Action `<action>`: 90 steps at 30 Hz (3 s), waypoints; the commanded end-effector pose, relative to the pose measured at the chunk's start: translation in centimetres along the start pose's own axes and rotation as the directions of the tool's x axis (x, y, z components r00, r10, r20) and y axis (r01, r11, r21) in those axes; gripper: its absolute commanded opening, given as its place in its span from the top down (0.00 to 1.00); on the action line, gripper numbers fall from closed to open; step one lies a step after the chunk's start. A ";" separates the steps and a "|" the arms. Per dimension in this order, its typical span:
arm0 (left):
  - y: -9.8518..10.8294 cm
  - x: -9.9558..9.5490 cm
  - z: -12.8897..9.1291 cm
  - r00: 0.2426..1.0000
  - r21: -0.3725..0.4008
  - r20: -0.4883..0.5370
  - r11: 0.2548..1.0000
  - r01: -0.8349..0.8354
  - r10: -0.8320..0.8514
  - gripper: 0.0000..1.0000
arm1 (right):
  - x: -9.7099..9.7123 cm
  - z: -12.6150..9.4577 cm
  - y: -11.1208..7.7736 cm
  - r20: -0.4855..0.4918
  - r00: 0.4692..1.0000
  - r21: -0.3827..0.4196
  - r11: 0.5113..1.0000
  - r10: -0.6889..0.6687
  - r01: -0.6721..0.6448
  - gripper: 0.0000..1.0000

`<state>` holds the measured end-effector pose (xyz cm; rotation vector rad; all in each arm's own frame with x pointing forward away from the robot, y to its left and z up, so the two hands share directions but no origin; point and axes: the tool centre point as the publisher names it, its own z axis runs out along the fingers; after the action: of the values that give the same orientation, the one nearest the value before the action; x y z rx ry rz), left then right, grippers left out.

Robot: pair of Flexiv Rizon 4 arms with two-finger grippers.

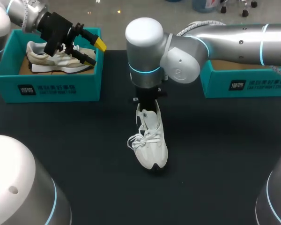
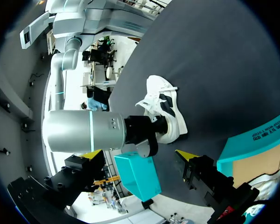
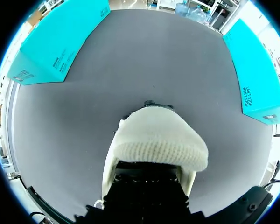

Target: Take the shoe out of the shoebox, open the shoe tongue, remove and reinsert the insole, then place the shoe into the shoebox

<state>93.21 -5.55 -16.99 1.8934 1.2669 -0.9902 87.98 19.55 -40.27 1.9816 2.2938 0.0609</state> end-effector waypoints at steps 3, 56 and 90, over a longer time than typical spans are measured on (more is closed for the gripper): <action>0.0 0.0 -0.1 1.000 0.001 -0.003 1.000 0.000 0.000 0.00 | -0.8 -3.1 -0.9 -0.005 1.000 0.059 0.998 0.011 -0.010 1.00; 0.0 0.0 -0.1 1.000 0.001 -0.003 1.000 0.000 0.000 0.00 | 0.0 -5.7 -3.5 0.043 0.993 0.363 0.925 0.106 -0.114 0.60; 0.0 0.0 -0.1 1.000 0.001 -0.003 1.000 0.000 0.000 0.00 | 0.0 -6.6 -4.3 0.052 0.992 0.381 0.917 0.110 -0.122 0.00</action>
<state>93.21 -5.55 -16.99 1.8934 1.2669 -0.9902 83.33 19.26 -34.64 2.2792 2.3102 -0.4440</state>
